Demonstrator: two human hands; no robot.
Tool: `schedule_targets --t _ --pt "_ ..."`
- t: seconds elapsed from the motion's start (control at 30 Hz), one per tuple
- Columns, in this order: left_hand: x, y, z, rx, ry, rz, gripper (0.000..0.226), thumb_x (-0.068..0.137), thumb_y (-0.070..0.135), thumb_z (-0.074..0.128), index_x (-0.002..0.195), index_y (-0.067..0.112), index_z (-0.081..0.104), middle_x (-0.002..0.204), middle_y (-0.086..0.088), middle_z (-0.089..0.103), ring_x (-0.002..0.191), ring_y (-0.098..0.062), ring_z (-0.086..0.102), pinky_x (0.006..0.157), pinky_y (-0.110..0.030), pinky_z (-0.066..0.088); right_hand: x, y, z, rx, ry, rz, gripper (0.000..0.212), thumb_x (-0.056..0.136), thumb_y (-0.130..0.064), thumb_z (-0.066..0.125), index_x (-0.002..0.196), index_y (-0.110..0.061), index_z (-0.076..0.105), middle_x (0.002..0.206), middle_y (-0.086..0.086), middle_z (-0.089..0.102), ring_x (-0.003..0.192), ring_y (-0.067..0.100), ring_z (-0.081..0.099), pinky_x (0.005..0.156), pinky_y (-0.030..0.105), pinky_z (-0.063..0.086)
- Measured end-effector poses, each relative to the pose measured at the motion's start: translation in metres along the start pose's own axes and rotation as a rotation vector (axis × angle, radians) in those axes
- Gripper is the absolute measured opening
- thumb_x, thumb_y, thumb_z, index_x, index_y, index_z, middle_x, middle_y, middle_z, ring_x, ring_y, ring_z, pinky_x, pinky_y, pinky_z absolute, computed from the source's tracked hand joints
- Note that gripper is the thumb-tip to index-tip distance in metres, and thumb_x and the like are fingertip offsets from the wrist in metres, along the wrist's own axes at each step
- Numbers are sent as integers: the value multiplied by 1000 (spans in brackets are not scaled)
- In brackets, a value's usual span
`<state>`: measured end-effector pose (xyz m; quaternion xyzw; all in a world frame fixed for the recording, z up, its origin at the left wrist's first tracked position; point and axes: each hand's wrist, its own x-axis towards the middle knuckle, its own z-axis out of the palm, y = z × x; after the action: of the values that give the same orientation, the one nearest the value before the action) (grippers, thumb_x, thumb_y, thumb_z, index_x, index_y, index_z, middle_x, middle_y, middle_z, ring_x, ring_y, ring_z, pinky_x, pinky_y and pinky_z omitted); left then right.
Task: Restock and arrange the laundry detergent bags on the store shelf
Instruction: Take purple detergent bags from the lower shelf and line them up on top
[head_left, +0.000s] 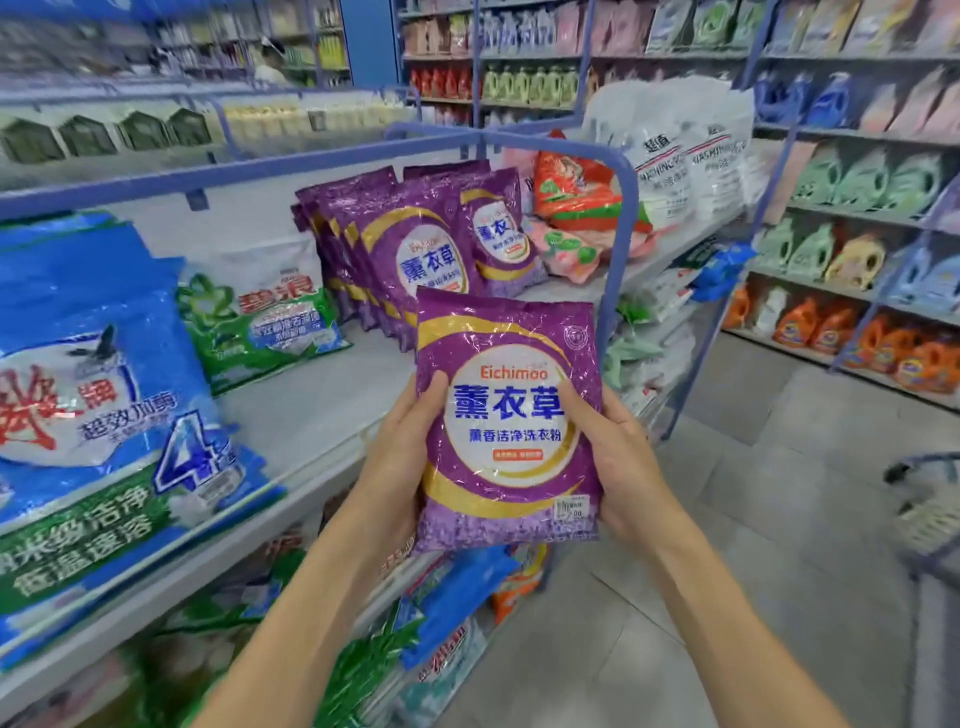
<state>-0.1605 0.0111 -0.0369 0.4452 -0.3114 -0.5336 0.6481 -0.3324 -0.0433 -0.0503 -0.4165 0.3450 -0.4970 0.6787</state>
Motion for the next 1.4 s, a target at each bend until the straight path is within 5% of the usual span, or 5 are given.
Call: schedule_targets --t 0.43,0.6,0.8,1.1,1.4 --pt "164 -24 118 10 210 197 20 100 32 58 119 37 63 107 4 79 97 -18 76 78 -36 63 203 -82 -84 -142 -253 -84 18 90 -33 67 93 -44 80 110 -2 79 104 20 75 96 45 55" --pt "213 -11 130 56 328 265 36 99 37 58 134 30 58 115 1 77 103 -20 75 84 -39 63 273 -93 -80 -185 -336 -123 16 99 -34 62 110 -36 73 115 -4 77 111 18 72 101 46 55" --pt "274 6 130 79 367 303 16 102 34 55 116 39 61 106 5 79 95 -17 76 76 -36 64 347 -98 -63 -201 -378 -177 18 102 -25 61 117 -31 66 101 -15 79 94 7 75 74 22 59" --pt "348 2 118 5 508 432 32 101 17 60 133 17 59 111 -1 77 98 -16 75 74 -29 61 428 -82 -49 -182 -370 -180 29 97 -14 69 125 -23 69 110 -5 79 103 16 74 85 34 61" --pt "390 0 128 -18 816 579 14 102 16 60 111 15 70 100 1 78 92 -14 75 76 -30 61 461 -81 -22 -67 -255 -144 22 98 -10 67 120 -7 66 92 -6 79 82 6 75 67 20 56"
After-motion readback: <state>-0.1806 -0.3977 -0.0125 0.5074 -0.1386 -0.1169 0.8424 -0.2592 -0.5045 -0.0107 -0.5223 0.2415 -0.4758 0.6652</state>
